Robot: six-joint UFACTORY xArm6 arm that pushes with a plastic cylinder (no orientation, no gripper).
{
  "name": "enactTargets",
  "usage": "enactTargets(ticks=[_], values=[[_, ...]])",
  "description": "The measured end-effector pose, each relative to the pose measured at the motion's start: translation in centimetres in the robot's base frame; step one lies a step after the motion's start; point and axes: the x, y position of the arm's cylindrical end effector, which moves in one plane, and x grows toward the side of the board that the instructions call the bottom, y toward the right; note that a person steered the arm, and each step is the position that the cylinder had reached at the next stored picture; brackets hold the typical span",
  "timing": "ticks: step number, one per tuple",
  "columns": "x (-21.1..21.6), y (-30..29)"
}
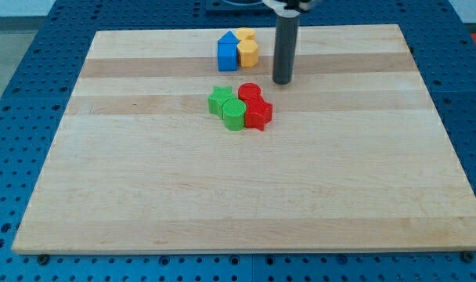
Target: Separate the group of block
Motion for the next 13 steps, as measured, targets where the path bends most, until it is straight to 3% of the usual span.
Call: enactTargets(ticks=[10,13], values=[[8.6,-7.7],[8.7,-10.4]])
